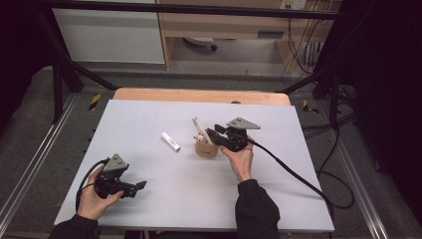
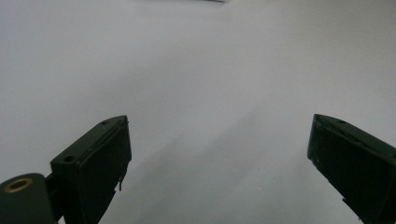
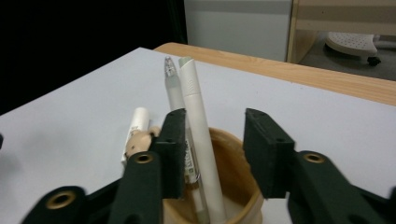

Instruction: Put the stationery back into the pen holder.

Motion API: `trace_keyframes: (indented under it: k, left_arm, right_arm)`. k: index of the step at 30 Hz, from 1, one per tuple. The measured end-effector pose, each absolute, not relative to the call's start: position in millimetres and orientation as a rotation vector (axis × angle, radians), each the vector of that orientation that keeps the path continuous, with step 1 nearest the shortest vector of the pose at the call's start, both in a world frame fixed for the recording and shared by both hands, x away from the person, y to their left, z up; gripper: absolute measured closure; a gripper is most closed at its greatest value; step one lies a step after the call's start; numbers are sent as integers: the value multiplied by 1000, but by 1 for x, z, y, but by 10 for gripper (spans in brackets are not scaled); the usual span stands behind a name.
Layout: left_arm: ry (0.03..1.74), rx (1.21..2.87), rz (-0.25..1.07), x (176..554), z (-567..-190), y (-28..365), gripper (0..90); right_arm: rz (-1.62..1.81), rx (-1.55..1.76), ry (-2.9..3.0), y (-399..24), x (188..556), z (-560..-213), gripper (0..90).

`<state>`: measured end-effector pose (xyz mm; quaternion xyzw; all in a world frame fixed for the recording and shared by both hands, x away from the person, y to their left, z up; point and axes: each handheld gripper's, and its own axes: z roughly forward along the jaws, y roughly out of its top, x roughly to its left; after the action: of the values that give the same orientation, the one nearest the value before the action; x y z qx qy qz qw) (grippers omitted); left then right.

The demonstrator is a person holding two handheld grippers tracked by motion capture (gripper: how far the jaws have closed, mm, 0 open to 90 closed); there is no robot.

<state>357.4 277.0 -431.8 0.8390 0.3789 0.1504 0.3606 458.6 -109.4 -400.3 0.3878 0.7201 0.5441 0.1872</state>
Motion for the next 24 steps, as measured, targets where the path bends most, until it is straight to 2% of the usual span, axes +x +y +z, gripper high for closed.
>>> trace_keyframes:
  k: [10, 14, 24]
  left_arm:
    - [974, 2159, 388, 358, -432, 278, 62]
    - [972, 2156, 390, 358, -431, 279, 60]
    - [971, 2156, 384, 358, -431, 280, 60]
  right_arm:
    - [1372, 1090, 2151, -114, 423, -389, 157]
    - [1347, 1089, 2201, -110, 411, -391, 97]
    - [1284, 998, 2342, -89, 384, -401, 55]
